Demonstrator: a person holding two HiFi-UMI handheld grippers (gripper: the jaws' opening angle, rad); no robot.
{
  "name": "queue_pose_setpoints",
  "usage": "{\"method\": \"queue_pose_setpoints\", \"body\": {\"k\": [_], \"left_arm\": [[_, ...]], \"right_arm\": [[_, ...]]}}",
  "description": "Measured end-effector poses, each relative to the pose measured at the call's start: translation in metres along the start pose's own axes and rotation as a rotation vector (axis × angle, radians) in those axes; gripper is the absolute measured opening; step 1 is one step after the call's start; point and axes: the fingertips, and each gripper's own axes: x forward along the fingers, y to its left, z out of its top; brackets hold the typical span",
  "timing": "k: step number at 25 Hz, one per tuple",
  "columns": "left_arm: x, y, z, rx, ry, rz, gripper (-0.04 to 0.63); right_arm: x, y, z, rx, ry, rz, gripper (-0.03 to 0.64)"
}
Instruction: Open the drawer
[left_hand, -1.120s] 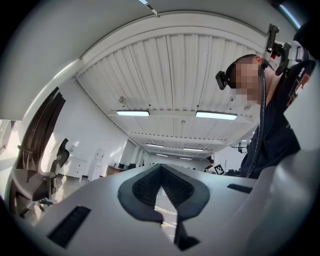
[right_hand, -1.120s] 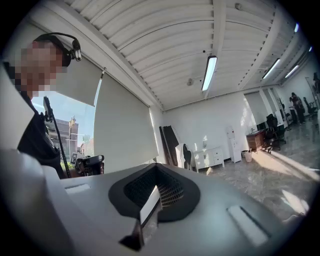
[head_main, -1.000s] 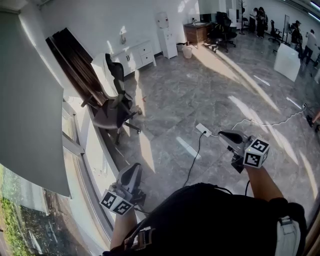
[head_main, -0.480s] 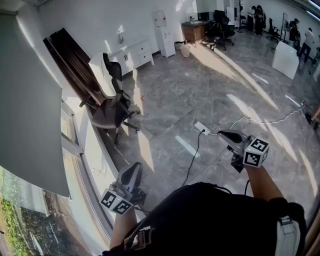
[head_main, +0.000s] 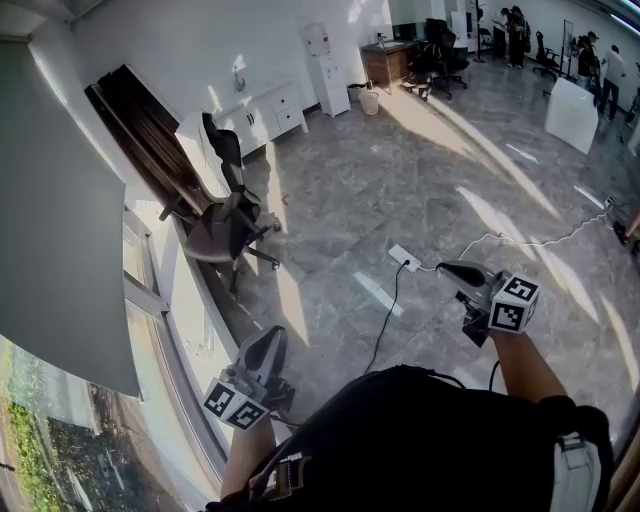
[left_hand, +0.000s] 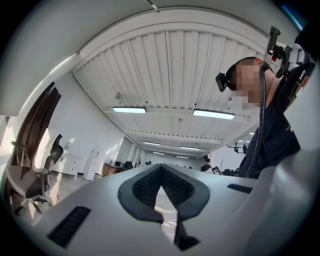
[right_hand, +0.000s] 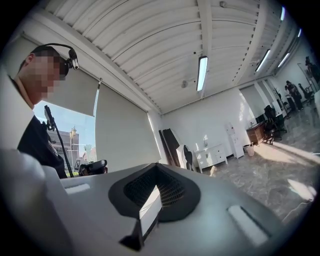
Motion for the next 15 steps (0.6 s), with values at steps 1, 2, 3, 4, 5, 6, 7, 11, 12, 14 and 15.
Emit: {"method": "queue_pose_setpoints", "body": {"k": [1, 2, 3, 4, 5, 6, 7, 11, 12, 14, 15], "left_arm": [[0.005, -0.003, 0.0, 0.0, 0.001, -0.001, 0.0], [0.01, -0.006, -0.001, 0.0, 0.002, -0.002, 0.0], [0.015, -0.009, -0.003, 0.0, 0.005, -0.003, 0.0], [0.02, -0.014, -0.005, 0.001, 0.007, -0.003, 0.0], [0.025, -0.02, -0.008, 0.003, 0.008, -0.003, 0.0], [0.031, -0.027, -0.01, 0.004, 0.009, -0.003, 0.0], [0.037, -0.033, -0.012, 0.005, 0.009, -0.002, 0.0], [0.066, -0.059, -0.023, 0.006, 0.015, 0.002, 0.0], [0.074, -0.066, -0.028, 0.006, 0.017, 0.002, 0.0], [0.091, -0.083, -0.038, 0.003, 0.02, 0.0, 0.0], [0.098, -0.09, -0.043, 0.001, 0.023, -0.002, 0.0]], "right_arm": [[-0.002, -0.003, 0.002, 0.001, 0.0, 0.004, 0.0], [-0.005, -0.006, 0.003, 0.001, -0.001, 0.008, 0.0], [-0.009, -0.01, 0.005, 0.001, -0.001, 0.012, 0.0], [-0.015, -0.013, 0.005, 0.002, -0.002, 0.016, 0.0], [-0.022, -0.017, 0.006, 0.004, -0.003, 0.02, 0.0], [-0.029, -0.021, 0.006, 0.006, -0.003, 0.023, 0.001], [-0.037, -0.026, 0.007, 0.008, -0.003, 0.026, 0.0], [-0.069, -0.048, 0.015, 0.01, -0.001, 0.03, 0.0], [-0.079, -0.055, 0.016, 0.007, 0.001, 0.031, 0.0], [-0.1, -0.067, 0.017, 0.001, 0.002, 0.031, 0.0], [-0.108, -0.073, 0.018, 0.0, 0.001, 0.03, 0.0]]}}
